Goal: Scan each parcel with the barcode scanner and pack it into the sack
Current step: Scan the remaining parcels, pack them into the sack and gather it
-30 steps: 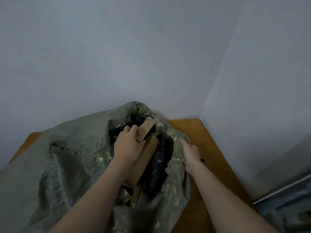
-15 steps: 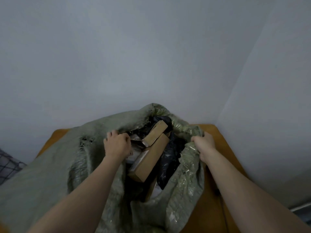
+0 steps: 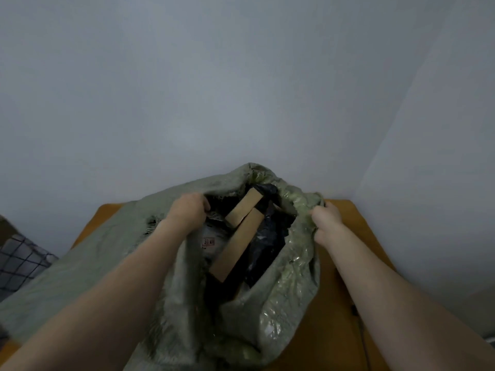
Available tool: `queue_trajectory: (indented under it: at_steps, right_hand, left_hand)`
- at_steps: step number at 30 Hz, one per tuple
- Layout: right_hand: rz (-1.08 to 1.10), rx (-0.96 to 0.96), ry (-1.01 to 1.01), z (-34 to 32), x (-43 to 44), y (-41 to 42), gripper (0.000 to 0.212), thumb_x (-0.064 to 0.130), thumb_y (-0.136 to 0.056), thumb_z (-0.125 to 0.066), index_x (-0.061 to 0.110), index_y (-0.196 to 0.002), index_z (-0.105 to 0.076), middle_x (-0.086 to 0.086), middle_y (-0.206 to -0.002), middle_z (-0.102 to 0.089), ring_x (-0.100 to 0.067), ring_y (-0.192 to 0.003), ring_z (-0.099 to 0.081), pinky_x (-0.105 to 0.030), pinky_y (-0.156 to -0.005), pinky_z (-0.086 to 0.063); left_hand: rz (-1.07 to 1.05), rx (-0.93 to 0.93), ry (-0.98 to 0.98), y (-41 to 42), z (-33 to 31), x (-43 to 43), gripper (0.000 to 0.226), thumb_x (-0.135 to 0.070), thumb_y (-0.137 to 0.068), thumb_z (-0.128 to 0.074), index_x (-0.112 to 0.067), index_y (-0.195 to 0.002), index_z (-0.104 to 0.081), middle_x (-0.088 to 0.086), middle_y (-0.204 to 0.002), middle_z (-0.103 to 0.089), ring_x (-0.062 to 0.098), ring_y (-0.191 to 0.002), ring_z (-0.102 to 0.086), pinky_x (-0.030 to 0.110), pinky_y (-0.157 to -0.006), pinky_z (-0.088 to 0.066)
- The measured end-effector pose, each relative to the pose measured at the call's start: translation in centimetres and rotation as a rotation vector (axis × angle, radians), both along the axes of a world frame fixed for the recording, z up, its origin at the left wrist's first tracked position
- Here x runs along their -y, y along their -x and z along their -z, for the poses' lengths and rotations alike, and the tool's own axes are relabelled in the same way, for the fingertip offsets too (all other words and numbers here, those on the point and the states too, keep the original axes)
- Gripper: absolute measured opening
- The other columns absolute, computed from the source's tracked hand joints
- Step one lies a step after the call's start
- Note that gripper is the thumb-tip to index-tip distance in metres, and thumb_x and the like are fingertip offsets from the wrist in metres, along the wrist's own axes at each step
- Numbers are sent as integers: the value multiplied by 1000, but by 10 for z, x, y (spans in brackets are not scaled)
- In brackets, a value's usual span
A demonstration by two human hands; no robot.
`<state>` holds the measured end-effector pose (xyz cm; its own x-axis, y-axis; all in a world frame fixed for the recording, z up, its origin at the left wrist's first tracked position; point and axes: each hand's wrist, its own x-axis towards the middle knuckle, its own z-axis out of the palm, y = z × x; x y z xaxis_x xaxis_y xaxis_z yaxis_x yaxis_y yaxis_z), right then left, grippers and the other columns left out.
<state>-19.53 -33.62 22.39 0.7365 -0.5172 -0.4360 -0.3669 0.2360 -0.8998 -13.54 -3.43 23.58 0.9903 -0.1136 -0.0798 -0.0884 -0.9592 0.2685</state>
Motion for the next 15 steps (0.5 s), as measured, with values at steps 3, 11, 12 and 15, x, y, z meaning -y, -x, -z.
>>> queue_trajectory:
  at_steps: [3, 11, 12, 15]
  right_hand:
    - [100, 78, -18, -30, 9, -13, 33, 8, -100, -48, 9, -131, -60, -16, -121, -65, -36, -103, -66, -52, -91, -58]
    - [203, 377, -205, -151, 11, -10, 29, -5, -96, -43, 2, -109, -67, -14, -98, -66, -30, -87, -67, -42, -78, -60]
    - [169, 377, -203, -161, 10, -11, 28, -5, -95, -43, 1, -106, -67, -16, -99, -67, -31, -86, -68, -44, -77, -61]
    - [135, 475, -204, -188, 11, -9, 26, -3, -93, -42, 5, -90, -66, -17, -98, -68, -30, -84, -67, -47, -78, -62]
  left_hand:
    - [-39, 174, 209, -14, -62, 10, 22, -15, -91, -67, -14, -112, -75, 3, -112, -69, 21, -91, -62, 27, -85, -46]
    - [-59, 537, 324, -21, -175, -11, 56, -7, -86, -69, -12, -141, -57, 9, -140, -48, 32, -125, -54, 39, -106, -43]
    - [-59, 539, 281, -20, -178, -10, 59, -7, -87, -68, -12, -144, -55, 8, -143, -46, 34, -126, -53, 42, -107, -44]
    - [-59, 566, 288, -19, -194, -6, 59, -2, -87, -62, -11, -145, -53, 9, -145, -46, 34, -130, -53, 42, -110, -44]
